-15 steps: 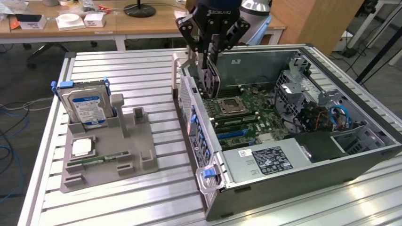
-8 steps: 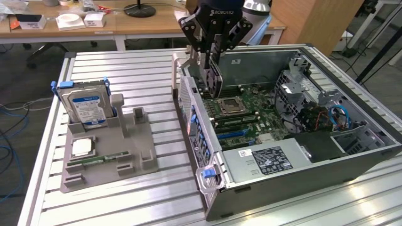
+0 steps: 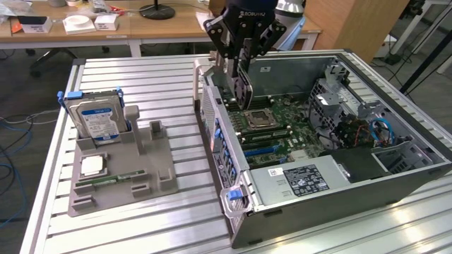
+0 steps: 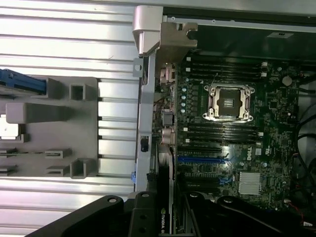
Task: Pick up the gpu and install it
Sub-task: 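Pick up the gpu and move the gpu toward the slot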
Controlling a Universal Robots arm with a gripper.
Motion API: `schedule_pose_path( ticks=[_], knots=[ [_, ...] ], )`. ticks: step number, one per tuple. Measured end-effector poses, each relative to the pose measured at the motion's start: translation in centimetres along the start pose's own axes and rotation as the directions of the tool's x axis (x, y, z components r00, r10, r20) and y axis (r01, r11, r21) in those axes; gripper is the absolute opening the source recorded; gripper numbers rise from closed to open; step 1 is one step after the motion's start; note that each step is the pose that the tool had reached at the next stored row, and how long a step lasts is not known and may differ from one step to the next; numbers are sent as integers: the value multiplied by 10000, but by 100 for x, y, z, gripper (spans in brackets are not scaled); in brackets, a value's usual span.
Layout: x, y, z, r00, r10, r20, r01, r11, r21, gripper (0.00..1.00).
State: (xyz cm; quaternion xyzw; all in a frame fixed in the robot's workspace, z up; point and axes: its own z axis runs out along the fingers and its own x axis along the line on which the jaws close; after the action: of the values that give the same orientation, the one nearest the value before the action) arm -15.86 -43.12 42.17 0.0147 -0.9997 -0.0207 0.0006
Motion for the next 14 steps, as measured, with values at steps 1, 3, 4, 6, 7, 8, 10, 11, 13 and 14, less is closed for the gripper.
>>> schedule_pose_path(
  ticks=[1, 3, 4, 6, 7, 8, 10, 11, 13, 14],
  knots=[
    [-9, 0, 0, 10000, -2, 0, 2, 10000, -1, 26],
    [-34, -1, 0, 10000, -3, 0, 3, 10000, 1, 26],
    [-48, -1, 0, 10000, -4, 0, 4, 10000, 0, 26],
    [-80, -2, 0, 10000, -5, 0, 5, 10000, 0, 26],
    [-93, -3, 0, 10000, -6, -1, 6, 10000, 0, 26],
    [-108, -3, 0, 10000, -7, -1, 7, 10000, 0, 26],
    [-136, -4, 0, 10000, -9, 0, 9, 10000, 0, 26],
    [-148, -5, 0, 10000, -10, 0, 10, 10000, 0, 26],
    [-162, -5, -1, 10000, -13, -1, 13, 10000, 0, 26],
    [-168, -5, -1, 10000, -14, -1, 14, 10000, 0, 26]
  ],
)
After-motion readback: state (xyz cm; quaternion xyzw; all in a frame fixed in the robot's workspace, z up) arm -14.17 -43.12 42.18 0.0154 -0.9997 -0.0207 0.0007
